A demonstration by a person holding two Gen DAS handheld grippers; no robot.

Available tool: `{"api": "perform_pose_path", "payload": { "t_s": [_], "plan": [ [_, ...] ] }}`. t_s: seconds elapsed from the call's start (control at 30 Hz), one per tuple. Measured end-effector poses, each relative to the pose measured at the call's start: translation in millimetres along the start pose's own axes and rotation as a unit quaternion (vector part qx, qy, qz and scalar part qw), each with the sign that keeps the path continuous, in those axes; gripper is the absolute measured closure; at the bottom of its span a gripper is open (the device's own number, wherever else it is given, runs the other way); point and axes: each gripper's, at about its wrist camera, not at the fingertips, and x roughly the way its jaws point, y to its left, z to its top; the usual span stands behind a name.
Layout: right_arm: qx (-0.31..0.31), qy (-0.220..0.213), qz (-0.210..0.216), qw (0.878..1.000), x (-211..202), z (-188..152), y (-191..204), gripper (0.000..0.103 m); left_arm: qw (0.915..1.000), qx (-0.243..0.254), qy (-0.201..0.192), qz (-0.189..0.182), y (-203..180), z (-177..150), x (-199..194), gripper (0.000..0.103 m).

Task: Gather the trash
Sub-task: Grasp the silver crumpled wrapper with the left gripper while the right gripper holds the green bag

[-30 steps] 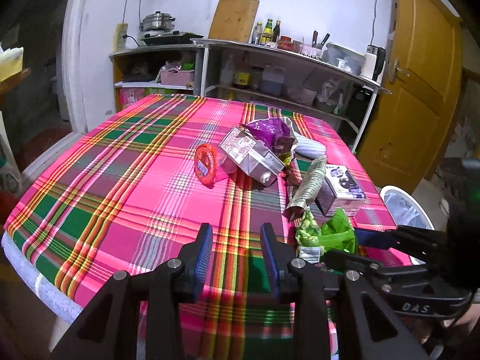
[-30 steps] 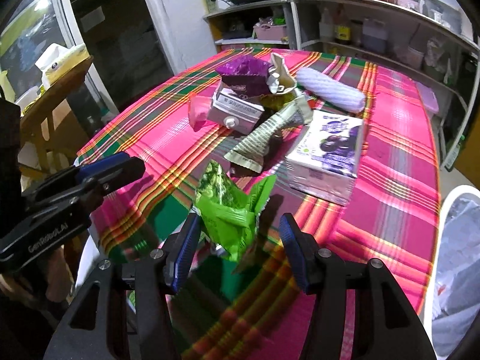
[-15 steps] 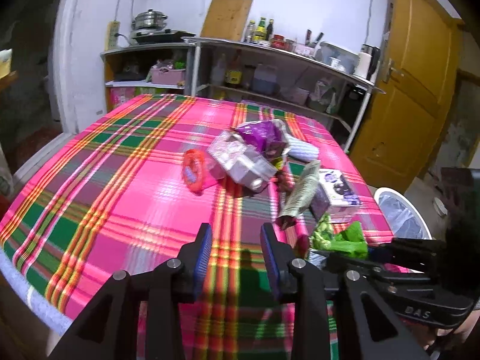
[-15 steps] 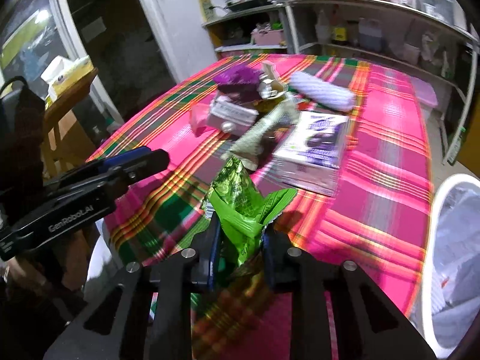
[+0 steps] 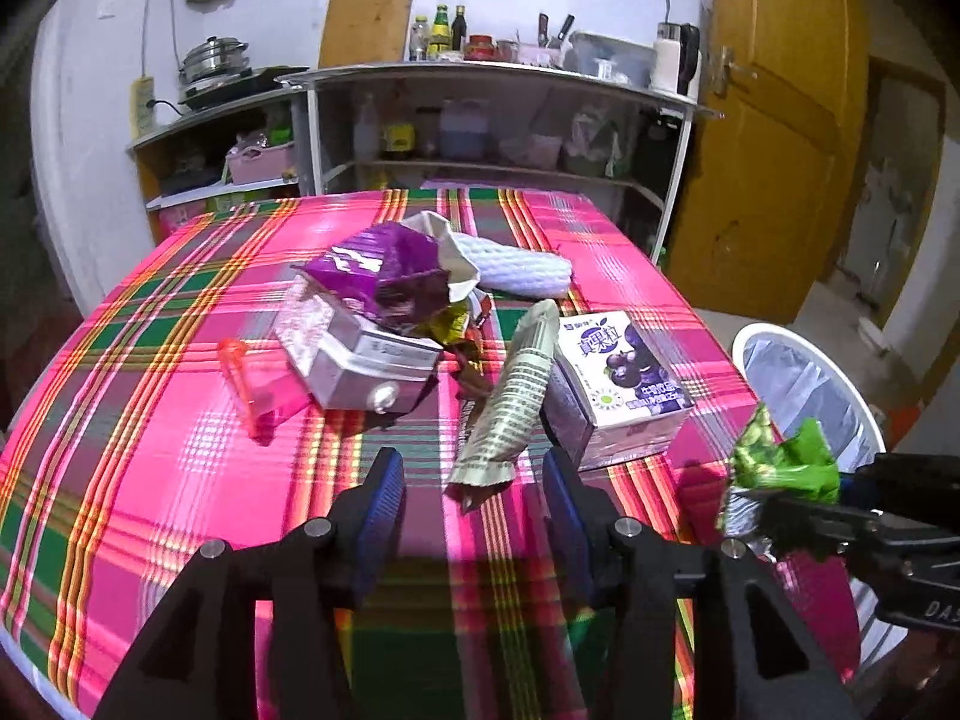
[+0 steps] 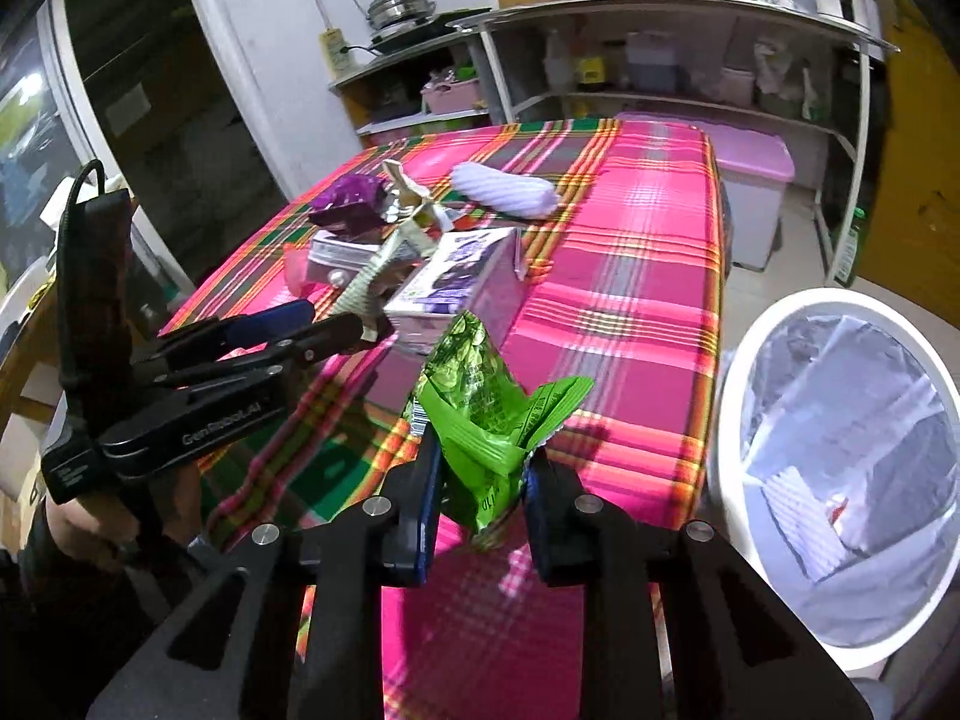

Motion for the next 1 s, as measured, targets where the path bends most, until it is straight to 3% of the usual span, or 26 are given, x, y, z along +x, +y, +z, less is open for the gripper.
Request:
{"api": "perform_pose_path", "payload": {
  "t_s": [0.27, 0.57, 1.0],
  "plan": [
    [0.008, -0.003, -0.003, 1.000, -1, -1, -10, 0.078, 0.9999, 0.009, 0.001, 0.007, -3, 5, 8, 0.061],
    [0.015, -0.005, -0.009, 1.000, -4, -2, -17, 0.078, 0.9998, 0.014, 0.001, 0.013, -9, 10, 12, 0.088],
    [0.014, -0.019, -0.013, 1.000, -17, -3, -15, 0.078, 0.9997, 0.002, -0.013, 0.022, -8, 7, -9, 0.091]
  ]
}}
